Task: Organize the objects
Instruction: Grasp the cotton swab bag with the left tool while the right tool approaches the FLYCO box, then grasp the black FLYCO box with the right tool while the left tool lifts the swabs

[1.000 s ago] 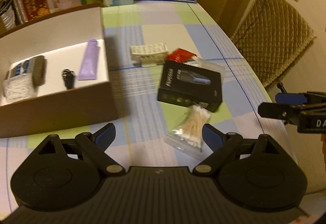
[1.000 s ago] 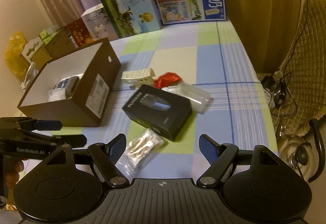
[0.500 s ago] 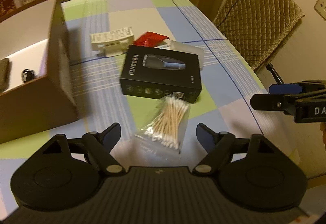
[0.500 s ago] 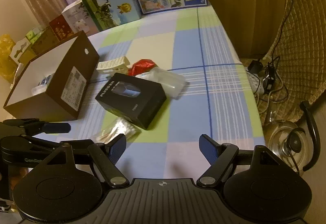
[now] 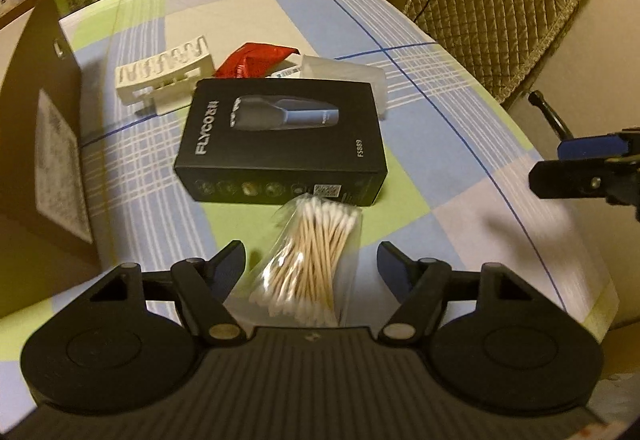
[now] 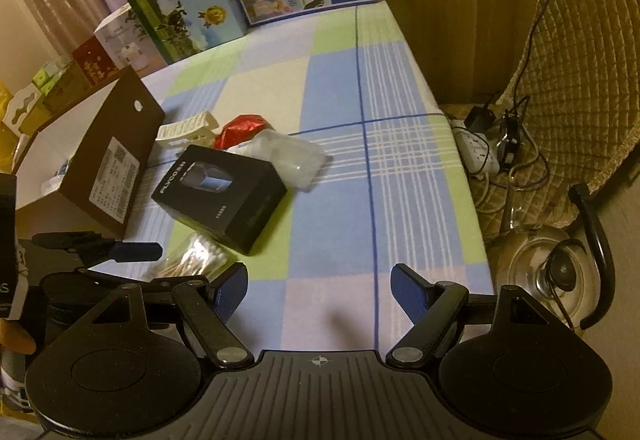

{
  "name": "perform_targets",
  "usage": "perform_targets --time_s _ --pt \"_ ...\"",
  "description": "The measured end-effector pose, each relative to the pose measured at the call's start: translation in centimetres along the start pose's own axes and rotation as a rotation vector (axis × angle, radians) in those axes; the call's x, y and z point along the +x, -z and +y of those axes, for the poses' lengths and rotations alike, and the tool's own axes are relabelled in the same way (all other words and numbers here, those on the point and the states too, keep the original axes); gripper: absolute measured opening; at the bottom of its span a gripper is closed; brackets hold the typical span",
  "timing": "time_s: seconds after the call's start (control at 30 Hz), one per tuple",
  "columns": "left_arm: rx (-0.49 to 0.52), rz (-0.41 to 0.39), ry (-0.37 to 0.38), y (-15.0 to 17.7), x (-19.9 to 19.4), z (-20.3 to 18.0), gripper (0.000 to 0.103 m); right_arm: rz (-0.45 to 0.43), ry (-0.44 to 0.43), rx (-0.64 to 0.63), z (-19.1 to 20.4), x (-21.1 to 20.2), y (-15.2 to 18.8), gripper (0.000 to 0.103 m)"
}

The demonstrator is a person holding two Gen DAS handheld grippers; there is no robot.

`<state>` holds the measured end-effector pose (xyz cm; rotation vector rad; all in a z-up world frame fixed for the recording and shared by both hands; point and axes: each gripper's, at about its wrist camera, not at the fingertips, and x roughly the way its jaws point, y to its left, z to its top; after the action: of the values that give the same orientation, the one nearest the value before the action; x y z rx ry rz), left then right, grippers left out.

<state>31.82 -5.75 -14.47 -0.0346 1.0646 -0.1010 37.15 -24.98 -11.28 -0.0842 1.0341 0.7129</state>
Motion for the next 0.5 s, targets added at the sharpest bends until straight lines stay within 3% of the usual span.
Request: perform_targets --time_s 0.07,0.37,0.5 --pt "0.004 0.008 -0.001 -0.2 0.7 -0.2 0.067 0.001 0.002 -0.001 -0.1 0.1 -0.1 0.076" --pt "-0.024 0.000 -0.025 0.2 1.3 0.3 0.027 -0.008 -0.028 -0.046 0.0 0.6 -1.0 0.076" --pt "-0.094 0.003 -0.042 1.6 -0.1 1.7 0.022 -0.017 -0.043 -0.123 1.0 1.5 -1.7 0.076"
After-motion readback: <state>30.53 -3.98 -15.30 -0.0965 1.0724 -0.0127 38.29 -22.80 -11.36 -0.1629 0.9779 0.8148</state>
